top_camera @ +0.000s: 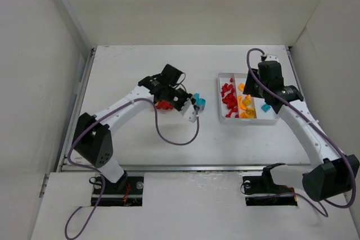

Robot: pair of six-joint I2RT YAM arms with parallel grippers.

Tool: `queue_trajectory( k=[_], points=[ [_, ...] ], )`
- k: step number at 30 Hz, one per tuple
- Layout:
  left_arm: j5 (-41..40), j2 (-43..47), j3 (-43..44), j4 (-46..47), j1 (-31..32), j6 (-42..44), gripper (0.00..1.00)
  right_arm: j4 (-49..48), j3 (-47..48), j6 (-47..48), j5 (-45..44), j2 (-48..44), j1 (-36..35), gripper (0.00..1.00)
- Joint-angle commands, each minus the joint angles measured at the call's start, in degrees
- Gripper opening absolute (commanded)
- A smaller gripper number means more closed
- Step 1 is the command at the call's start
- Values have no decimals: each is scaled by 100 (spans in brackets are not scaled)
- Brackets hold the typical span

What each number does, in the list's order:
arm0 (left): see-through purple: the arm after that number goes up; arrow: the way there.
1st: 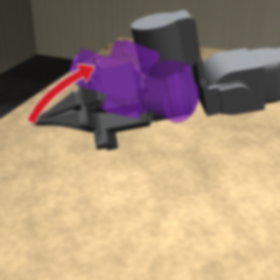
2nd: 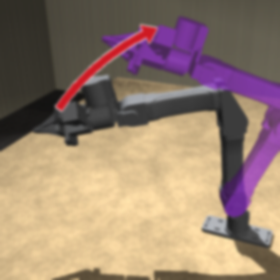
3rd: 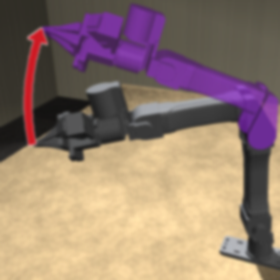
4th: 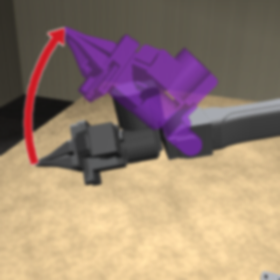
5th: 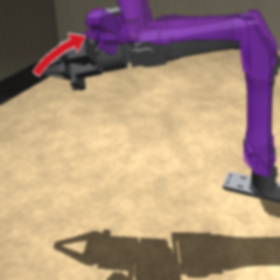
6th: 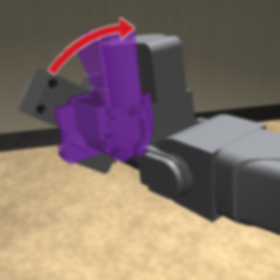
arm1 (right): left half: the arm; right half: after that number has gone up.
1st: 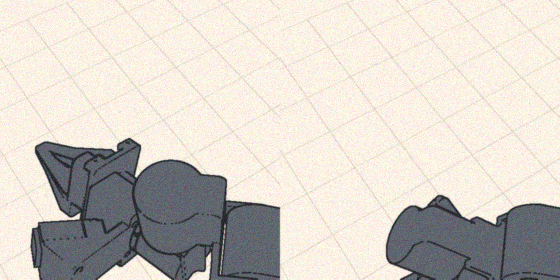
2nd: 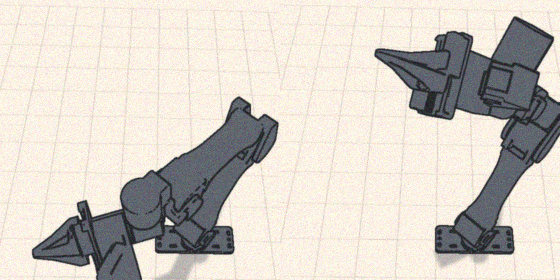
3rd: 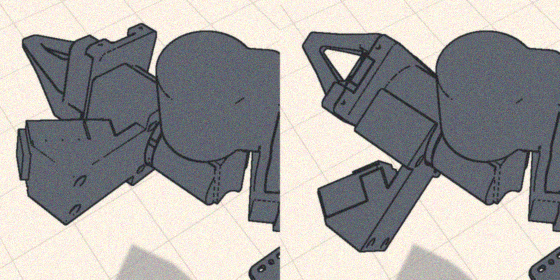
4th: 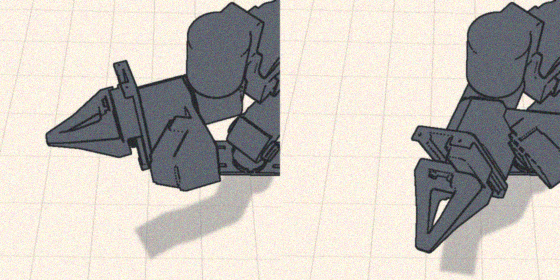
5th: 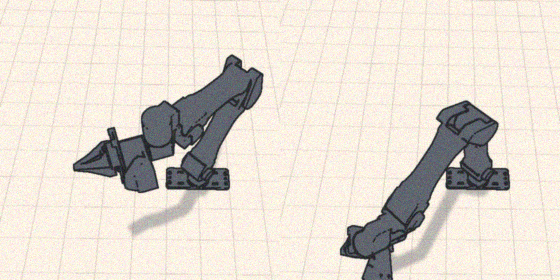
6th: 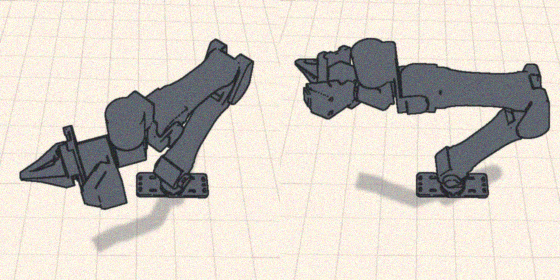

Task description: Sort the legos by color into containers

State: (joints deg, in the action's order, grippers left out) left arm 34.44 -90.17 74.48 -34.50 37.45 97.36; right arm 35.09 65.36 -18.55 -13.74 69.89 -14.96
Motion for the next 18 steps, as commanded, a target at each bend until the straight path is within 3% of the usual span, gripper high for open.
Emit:
queue_trajectory(
  k=[1, 6, 10, 13, 18],
  points=[
    [1222, -438, 742, 618, 192, -1638, 0, 112, 372, -17, -330, -405, 89, 58],
    [1452, -1581, 1630, 2811, 534, -4587, 0, 358, 758, -333, -1384, -835, 90, 58],
    [1137, -2258, 1851, 4413, 815, -5890, 0, 358, 820, -159, -1949, -1214, 90, 59],
    [785, -2733, 2026, 5537, 1035, -6526, 0, 270, 820, 61, -1949, -1319, 90, 59],
    [170, -3340, 2325, 5893, 1343, -6730, 2, 323, 575, 343, -2053, -1434, 90, 59]
  ],
)
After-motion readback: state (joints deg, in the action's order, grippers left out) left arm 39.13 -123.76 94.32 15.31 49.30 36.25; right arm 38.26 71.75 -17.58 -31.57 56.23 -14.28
